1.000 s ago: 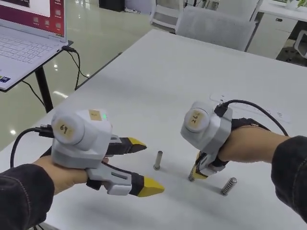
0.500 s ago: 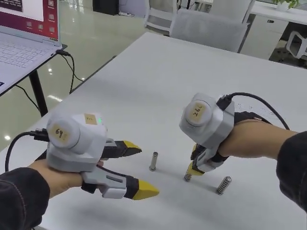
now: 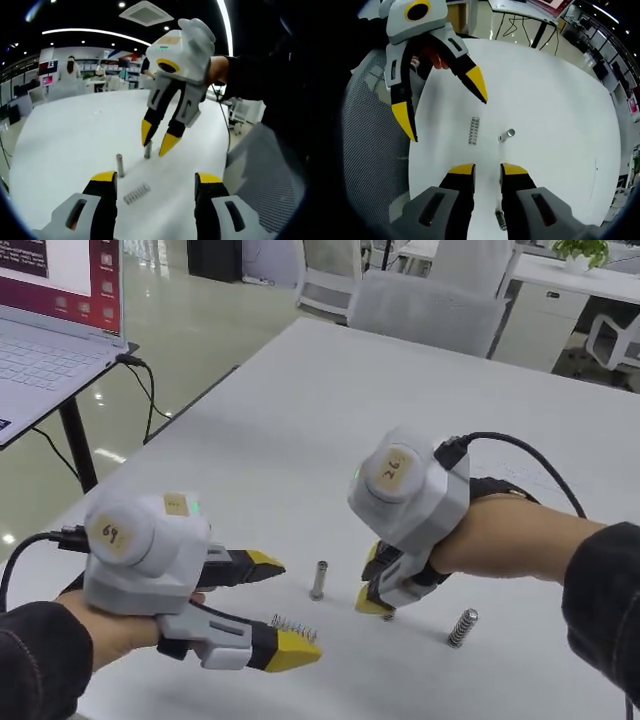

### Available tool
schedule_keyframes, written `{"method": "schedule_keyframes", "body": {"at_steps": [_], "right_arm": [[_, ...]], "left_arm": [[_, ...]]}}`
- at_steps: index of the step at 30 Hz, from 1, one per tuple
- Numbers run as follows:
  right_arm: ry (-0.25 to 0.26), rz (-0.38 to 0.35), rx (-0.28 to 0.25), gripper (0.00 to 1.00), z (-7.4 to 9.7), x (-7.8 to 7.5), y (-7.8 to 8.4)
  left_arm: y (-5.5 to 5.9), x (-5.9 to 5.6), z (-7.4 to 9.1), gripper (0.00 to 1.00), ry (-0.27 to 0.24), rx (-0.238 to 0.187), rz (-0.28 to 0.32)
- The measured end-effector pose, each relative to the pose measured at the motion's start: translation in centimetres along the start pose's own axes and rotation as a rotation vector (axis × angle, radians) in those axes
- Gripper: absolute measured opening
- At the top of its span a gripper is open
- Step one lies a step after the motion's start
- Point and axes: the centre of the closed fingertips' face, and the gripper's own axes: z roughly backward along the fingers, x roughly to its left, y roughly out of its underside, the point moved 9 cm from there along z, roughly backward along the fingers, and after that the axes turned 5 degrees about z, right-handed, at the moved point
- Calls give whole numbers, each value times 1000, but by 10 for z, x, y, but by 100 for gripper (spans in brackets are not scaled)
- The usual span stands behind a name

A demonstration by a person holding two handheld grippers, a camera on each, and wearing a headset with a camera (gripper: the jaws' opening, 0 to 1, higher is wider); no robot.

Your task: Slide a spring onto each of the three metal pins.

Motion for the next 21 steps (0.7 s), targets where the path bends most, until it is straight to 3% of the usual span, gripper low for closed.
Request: {"method": "schedule_keyframes", "body": {"at_steps": [3,9,21], "right_arm": [[-19,10,-3,17,-10,7,-6],[-50,24,-6,16,-34,16,-15],[-55,-20,-2,14,-62,13,-12]], "left_arm": [[3,0,3,58,-16,-13,21],[2,-1,1,57,-15,0,3],[5,0,-1,57,-13,20,2]]}}
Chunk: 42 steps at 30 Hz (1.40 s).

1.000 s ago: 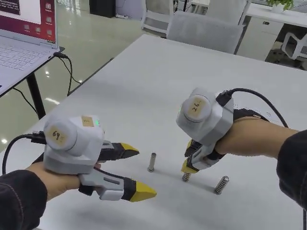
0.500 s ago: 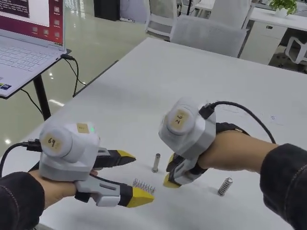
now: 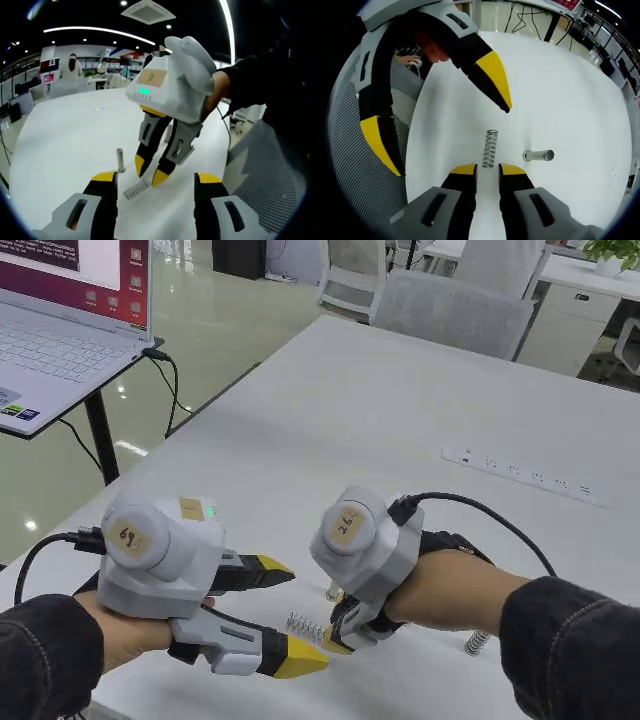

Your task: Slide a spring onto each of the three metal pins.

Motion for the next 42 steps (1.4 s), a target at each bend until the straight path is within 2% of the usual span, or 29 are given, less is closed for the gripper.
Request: {"method": "schedule_keyframes", "body": {"at_steps": [10,13,18,32,40,42], "right_arm": [[-6,1,20,12,-9,0,1],[-6,3,28,9,-10,1,3],[6,-14,15,8,-8,0,3],[22,-16,-5,7,33,19,8],[52,-49,-17,7,54,29,11],[40,-66,-27,7,58,33,11]], "left_arm": [[0,0,-1,56,0,7,3],[0,0,-2,56,-1,7,6],[0,0,-2,55,-3,5,8],[0,-7,-6,51,34,15,-9],[0,-17,-11,49,74,38,-52],[0,-21,-13,47,80,41,-81]]}}
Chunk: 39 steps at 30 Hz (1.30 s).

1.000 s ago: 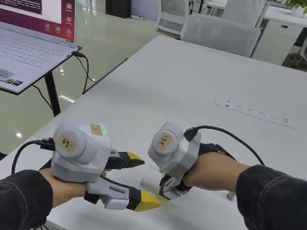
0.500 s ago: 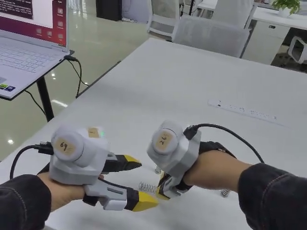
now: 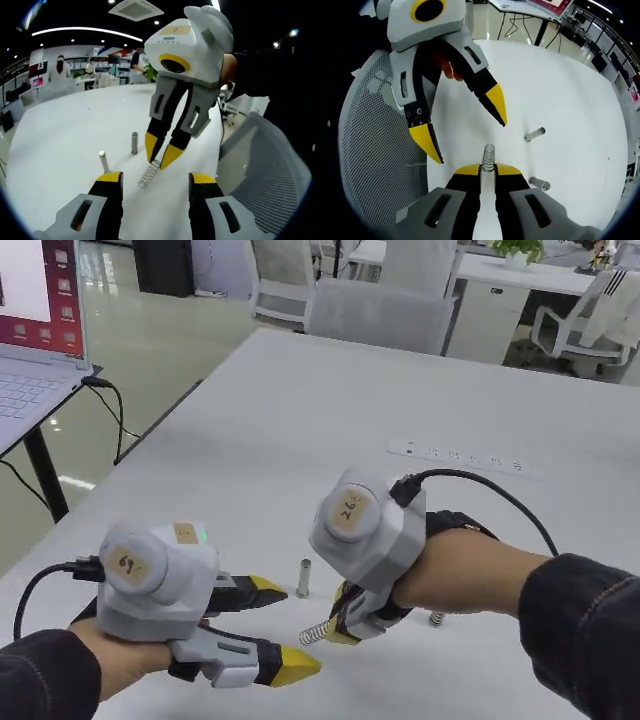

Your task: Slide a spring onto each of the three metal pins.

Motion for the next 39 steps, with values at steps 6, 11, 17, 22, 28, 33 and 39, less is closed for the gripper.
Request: {"method": "schedule_keyframes", "body": {"at_steps": [6,11,17,22,28,33,39], "right_arm": [[-22,-11,-3,7,20,10,-1],[-54,-32,-18,7,32,20,-2],[-70,-59,-43,7,44,27,-3],[-89,-72,-48,7,47,29,-4],[-110,-76,-59,7,48,26,-8],[-131,-91,-79,7,51,19,-12],[-139,-94,-84,7,50,15,-13]], "left_arm": [[3,-12,-3,40,34,24,-74],[1,-16,-2,33,48,13,-124],[1,-22,-3,24,73,14,-176],[-4,-24,-2,15,82,-22,-215],[-6,-22,-1,9,80,-29,-230],[-6,-21,-2,4,86,-29,-240],[-8,-18,-2,3,80,-32,-239]]}}
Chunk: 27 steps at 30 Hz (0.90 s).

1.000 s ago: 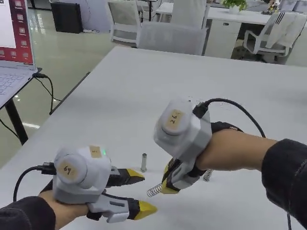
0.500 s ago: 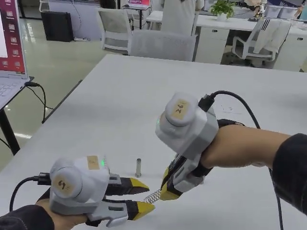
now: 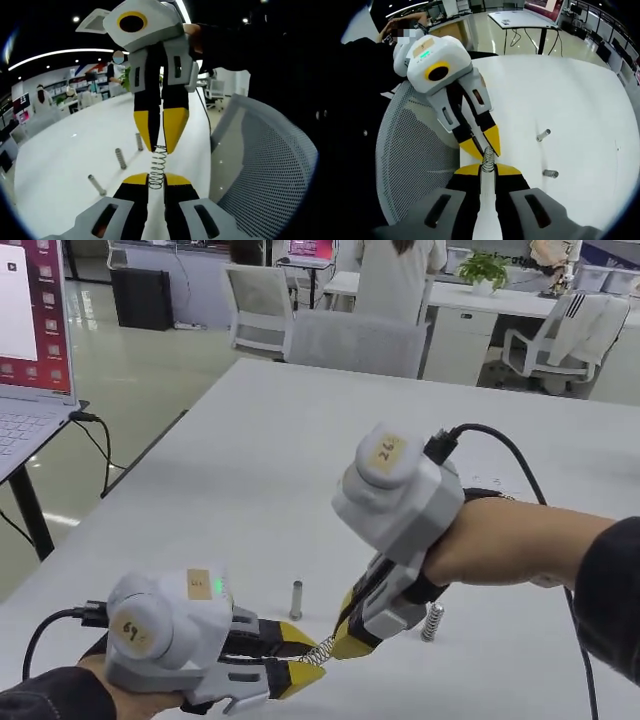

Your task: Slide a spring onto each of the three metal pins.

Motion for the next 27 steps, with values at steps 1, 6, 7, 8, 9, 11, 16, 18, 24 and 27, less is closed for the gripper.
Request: {"method": "schedule_keyframes", "body": {"at_steps": [1,6,7,8,9,11,16,18,24,27], "right_arm": [[0,3,-1,7,0,-1,0],[22,47,-21,7,0,-5,-6],[24,52,-25,8,0,-6,-7],[33,65,-26,8,-1,-8,-8],[46,79,-23,8,-1,-10,-8],[38,89,-22,9,-4,-11,-9],[33,108,-28,13,-10,-14,-13],[29,112,-29,13,-11,-15,-15],[25,125,-28,11,-14,-19,-18],[23,127,-26,9,-15,-21,-18]], "left_arm": [[0,1,0,3,-1,1,2],[-1,8,1,3,-22,3,34],[-1,10,1,2,-24,1,50],[0,11,1,2,-28,-2,57],[0,12,2,2,-27,-14,76],[-1,14,4,2,-33,-43,114],[0,18,7,2,-48,-65,155],[0,18,7,2,-52,-67,160],[-1,20,8,2,-64,-81,172],[-2,20,8,2,-63,-81,172]]}}
